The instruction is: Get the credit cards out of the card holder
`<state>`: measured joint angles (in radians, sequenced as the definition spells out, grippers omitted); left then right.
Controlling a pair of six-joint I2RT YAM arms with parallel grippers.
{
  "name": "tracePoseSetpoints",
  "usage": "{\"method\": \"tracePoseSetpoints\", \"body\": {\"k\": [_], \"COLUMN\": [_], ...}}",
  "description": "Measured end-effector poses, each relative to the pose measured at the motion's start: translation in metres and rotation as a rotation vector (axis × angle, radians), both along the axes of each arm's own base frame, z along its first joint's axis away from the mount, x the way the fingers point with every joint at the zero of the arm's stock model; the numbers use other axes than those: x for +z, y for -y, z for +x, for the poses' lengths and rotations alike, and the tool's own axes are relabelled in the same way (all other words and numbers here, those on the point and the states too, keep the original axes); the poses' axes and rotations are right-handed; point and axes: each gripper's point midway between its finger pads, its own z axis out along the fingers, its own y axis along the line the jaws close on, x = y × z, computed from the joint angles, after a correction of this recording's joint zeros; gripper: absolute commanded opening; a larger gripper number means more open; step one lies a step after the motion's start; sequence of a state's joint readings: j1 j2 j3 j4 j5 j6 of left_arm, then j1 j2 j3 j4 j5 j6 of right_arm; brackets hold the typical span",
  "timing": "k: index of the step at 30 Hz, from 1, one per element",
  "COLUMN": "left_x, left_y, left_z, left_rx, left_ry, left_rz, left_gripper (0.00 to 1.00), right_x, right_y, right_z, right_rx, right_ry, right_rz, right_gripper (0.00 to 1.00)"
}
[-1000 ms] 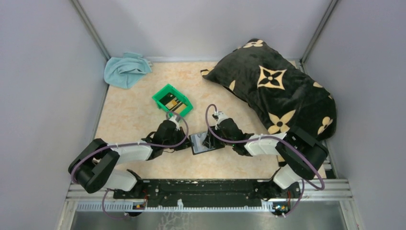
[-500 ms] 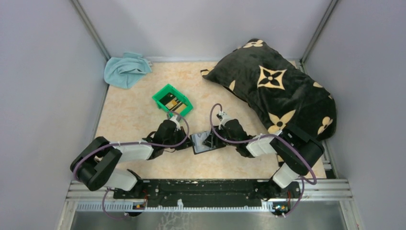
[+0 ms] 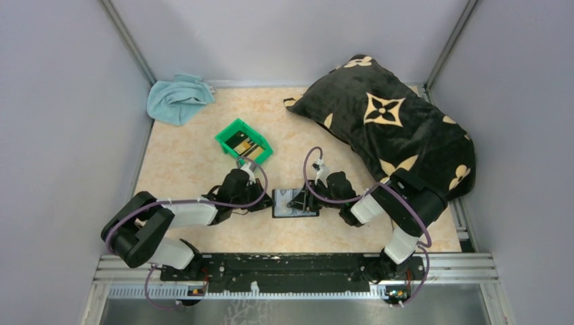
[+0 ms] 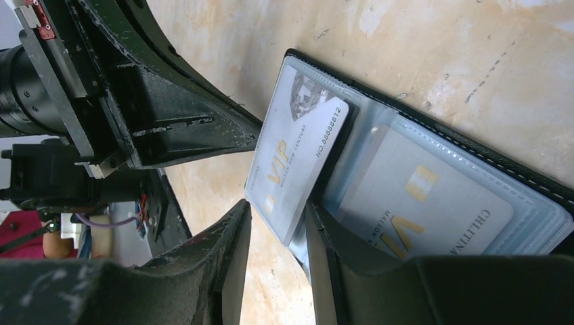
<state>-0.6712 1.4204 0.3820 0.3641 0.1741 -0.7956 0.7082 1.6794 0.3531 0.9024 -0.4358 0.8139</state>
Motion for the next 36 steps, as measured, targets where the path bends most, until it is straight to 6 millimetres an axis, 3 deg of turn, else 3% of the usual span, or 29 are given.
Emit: {"method": "tracePoseSetpoints", "body": {"k": [20, 29, 36], "left_x": [0.000, 0.000, 0.000], "left_y": [0.003, 0.003, 0.003], "left_z": [0.002, 0.003, 0.003], "left_rx": [-0.007, -0.008, -0.008], "left_ry": [0.001, 0.003, 0.004], "left_rz": [-0.014, -0.017, -0.018], "left_gripper": [0.00, 0.00, 0.00], "right_x": [0.001, 0.016, 0.011], "right_y": [0.001, 0.002, 0.003], "right_z": [0.001, 0.000, 0.000], "right_rx": [-0.009, -0.006, -0.006], "right_ry": [-0.004, 0.026, 0.017], "right_rz": [0.006, 0.025, 0.009], "right_gripper": [0.34, 0.34, 0.34]}}
